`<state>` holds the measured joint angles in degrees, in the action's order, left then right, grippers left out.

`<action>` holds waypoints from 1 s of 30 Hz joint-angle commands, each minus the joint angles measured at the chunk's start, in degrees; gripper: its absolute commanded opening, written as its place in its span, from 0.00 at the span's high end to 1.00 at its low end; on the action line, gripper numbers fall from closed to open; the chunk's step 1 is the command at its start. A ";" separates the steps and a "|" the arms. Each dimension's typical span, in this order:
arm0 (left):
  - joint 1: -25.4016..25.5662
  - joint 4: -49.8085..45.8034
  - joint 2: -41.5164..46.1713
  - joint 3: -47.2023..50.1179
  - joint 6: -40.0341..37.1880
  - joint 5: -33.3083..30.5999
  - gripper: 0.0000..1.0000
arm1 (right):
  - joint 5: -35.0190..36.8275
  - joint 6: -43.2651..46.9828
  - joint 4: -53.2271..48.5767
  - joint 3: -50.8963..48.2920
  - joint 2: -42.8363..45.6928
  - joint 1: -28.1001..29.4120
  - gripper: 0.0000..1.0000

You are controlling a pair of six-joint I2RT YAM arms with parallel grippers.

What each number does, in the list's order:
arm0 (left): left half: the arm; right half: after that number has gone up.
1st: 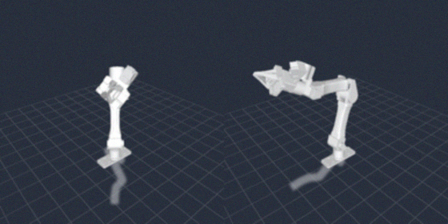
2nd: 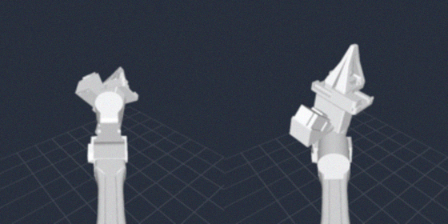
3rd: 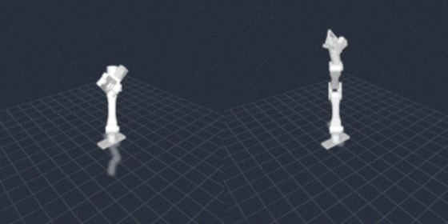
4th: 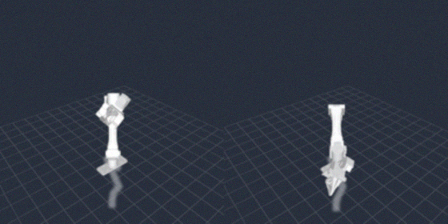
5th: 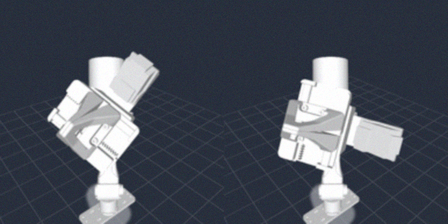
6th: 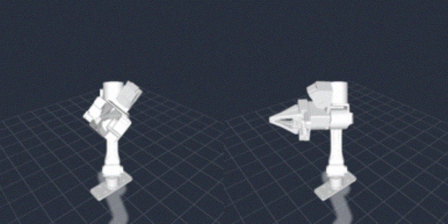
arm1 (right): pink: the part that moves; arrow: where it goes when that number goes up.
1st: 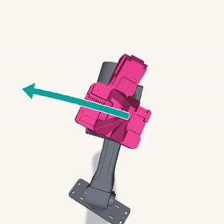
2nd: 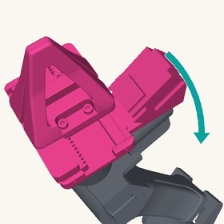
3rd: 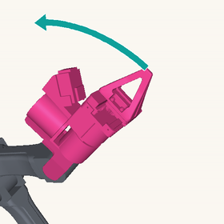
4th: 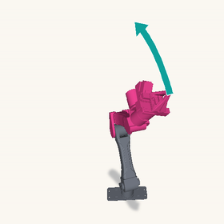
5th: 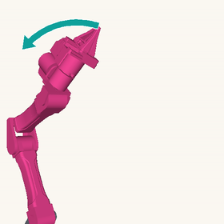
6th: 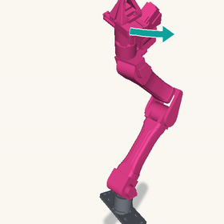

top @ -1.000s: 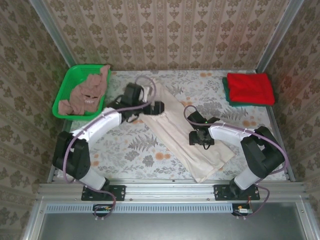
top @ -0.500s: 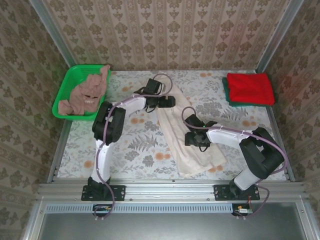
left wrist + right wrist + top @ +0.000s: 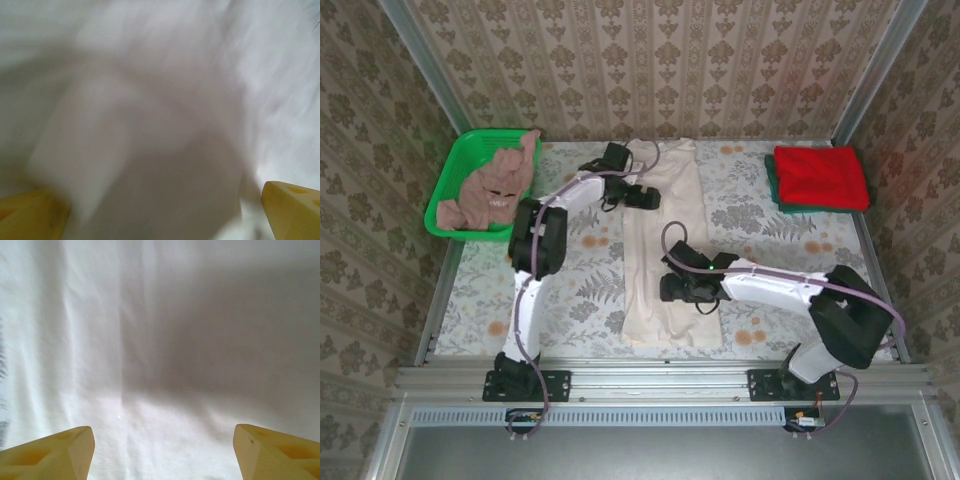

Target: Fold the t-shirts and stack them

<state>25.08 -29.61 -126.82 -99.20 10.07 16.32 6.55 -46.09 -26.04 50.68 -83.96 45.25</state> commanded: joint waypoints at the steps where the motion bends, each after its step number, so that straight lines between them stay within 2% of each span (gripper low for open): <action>1: -0.97 -0.78 9.93 7.84 -1.75 -7.09 0.00 | 3.50 4.29 -2.19 2.97 1.32 -3.30 0.24; 4: -1.00 -0.62 14.79 14.40 -0.87 -9.13 0.00 | 3.63 7.53 -1.86 6.18 -3.75 -6.58 0.25; 6: -0.34 1.06 18.22 19.48 0.49 -7.98 0.00 | 4.32 8.86 -2.14 8.33 -7.87 -7.19 0.25; 9: 3.85 5.90 23.55 28.44 2.64 -6.10 0.00 | 4.29 9.72 -1.39 10.58 -14.21 -8.69 0.26; 13: 8.79 8.84 29.29 38.69 6.13 -5.99 0.07 | 4.26 9.90 -2.07 12.50 -20.23 -11.03 0.29; 17: 11.12 10.08 31.42 45.96 8.95 -3.92 0.22 | 1.31 10.88 0.80 12.21 -22.50 -11.98 0.43; 19: 12.05 11.92 31.77 49.79 10.25 -2.48 0.26 | 1.11 10.94 -0.11 13.10 -23.58 -11.96 0.48; 23: 12.23 13.49 33.51 55.71 12.92 -2.65 0.57 | 1.87 10.51 -0.18 12.25 -22.93 -12.36 0.50; 28: 12.02 14.27 35.75 59.36 14.24 -2.88 0.69 | 1.84 9.40 0.62 9.56 -20.79 -13.52 0.49; 30: 12.03 14.15 36.69 60.06 15.10 -2.95 0.69 | 1.82 9.02 0.47 8.90 -19.92 -13.53 0.48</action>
<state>36.34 -9.45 -90.28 -42.30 22.31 10.24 8.60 -36.14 -24.18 62.06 -104.22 32.53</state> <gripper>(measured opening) 0.307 0.516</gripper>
